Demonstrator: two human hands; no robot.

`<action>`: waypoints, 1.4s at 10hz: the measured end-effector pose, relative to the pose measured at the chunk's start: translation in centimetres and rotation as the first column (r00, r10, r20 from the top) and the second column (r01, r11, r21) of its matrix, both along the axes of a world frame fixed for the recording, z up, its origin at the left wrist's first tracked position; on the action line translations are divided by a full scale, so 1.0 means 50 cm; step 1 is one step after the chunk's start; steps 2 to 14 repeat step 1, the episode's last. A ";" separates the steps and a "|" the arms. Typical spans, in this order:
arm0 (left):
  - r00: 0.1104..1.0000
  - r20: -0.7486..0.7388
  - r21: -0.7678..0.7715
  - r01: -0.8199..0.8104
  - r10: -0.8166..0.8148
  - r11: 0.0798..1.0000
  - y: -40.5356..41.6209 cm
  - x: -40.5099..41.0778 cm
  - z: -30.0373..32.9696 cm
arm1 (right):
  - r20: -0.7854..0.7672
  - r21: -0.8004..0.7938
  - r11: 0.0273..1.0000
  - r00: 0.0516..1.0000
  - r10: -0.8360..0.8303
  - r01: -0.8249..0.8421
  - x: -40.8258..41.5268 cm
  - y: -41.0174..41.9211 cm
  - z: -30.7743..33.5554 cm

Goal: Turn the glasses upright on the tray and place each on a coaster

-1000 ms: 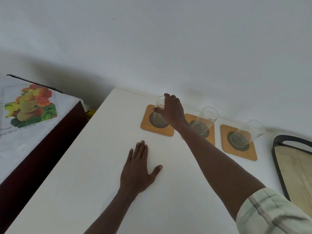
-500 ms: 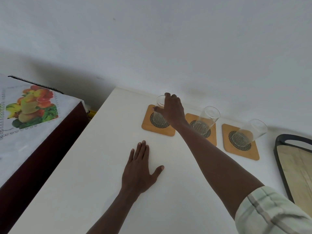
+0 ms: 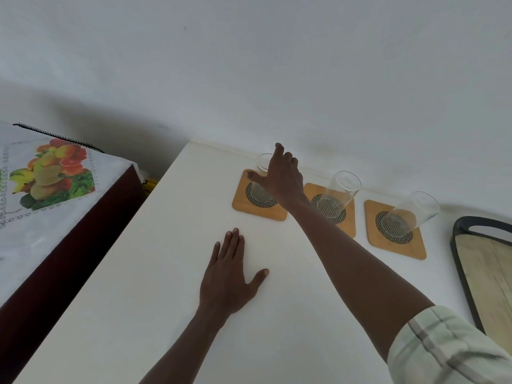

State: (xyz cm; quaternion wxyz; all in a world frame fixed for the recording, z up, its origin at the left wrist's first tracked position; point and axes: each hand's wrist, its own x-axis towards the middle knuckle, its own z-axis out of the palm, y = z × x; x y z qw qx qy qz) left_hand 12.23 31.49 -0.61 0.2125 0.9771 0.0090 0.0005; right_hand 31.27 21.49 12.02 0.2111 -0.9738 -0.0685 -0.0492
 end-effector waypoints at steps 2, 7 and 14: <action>1.000 -0.014 -0.016 0.001 -0.001 1.000 0.000 -0.001 0.004 | 0.100 0.037 0.998 0.994 -0.045 0.042 -0.020 -0.002 0.003; 1.000 -0.014 -0.016 0.001 -0.001 1.000 0.000 -0.001 0.004 | 0.100 0.037 0.998 0.994 -0.045 0.042 -0.020 -0.002 0.003; 1.000 -0.014 -0.016 0.001 -0.001 1.000 0.000 -0.001 0.004 | 0.100 0.037 0.998 0.994 -0.045 0.042 -0.020 -0.002 0.003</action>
